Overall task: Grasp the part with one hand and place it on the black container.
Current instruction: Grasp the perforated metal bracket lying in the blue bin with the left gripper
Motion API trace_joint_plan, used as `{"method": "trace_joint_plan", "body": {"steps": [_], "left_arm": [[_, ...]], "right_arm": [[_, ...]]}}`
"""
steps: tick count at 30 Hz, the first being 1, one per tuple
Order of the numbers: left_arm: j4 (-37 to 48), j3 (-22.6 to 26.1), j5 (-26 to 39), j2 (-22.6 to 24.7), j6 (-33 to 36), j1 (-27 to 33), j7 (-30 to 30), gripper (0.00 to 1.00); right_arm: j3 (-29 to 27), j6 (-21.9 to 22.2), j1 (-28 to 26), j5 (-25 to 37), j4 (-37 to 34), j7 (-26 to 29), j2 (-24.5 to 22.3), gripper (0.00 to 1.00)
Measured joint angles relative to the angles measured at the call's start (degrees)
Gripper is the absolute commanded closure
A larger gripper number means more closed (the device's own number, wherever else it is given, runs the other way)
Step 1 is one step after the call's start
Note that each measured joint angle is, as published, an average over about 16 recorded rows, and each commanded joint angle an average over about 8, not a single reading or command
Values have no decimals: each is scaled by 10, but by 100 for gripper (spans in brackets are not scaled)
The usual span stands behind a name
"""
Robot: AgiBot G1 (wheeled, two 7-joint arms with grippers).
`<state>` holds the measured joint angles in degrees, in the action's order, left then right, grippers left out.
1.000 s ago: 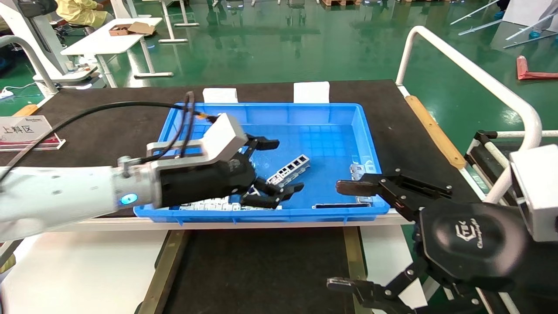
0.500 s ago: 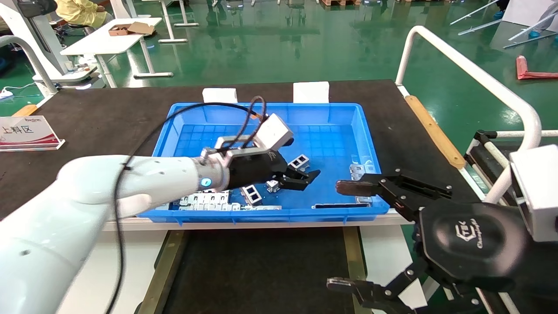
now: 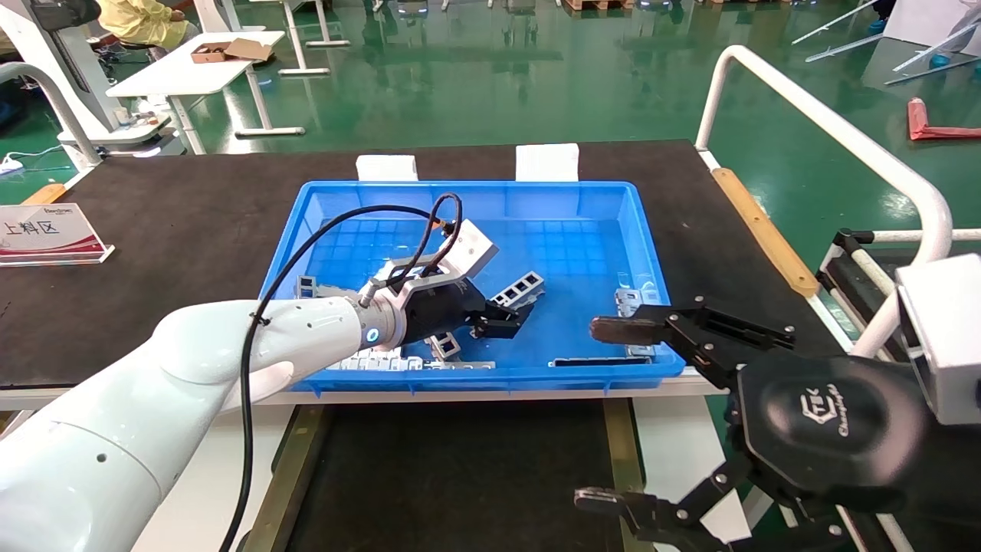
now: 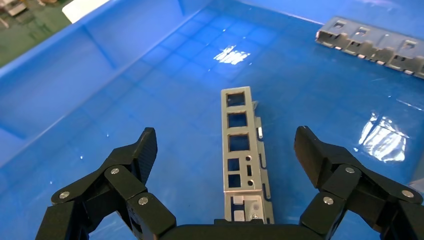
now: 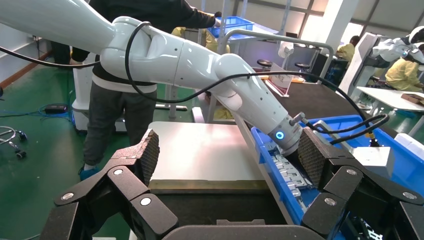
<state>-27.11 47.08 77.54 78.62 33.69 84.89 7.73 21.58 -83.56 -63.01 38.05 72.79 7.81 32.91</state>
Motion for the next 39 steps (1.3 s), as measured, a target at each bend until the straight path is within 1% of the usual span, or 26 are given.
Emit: {"method": "trace_joint_plan", "body": {"steps": [5, 6, 7, 14, 22, 30, 39], "left_arm": [[0, 43, -23, 0, -28, 0, 17, 85], [0, 52, -27, 0, -32, 0, 20, 95], [0, 60, -32, 0, -37, 0, 23, 100], [-1, 109, -63, -1, -58, 0, 41, 100], [2, 149, -97, -2, -69, 1, 52, 100], [12, 175, -129, -3, -73, 5, 53, 100], [19, 190, -165, -4, -72, 9, 41, 100]], "right_arm": [[0, 0, 0, 0, 0, 0, 0, 96], [0, 0, 0, 0, 0, 0, 0, 100], [0, 0, 0, 0, 0, 0, 0, 100], [0, 0, 0, 0, 0, 0, 0, 100], [0, 0, 0, 0, 0, 0, 0, 100], [0, 0, 0, 0, 0, 0, 0, 100], [0, 0, 0, 0, 0, 0, 0, 100]]}}
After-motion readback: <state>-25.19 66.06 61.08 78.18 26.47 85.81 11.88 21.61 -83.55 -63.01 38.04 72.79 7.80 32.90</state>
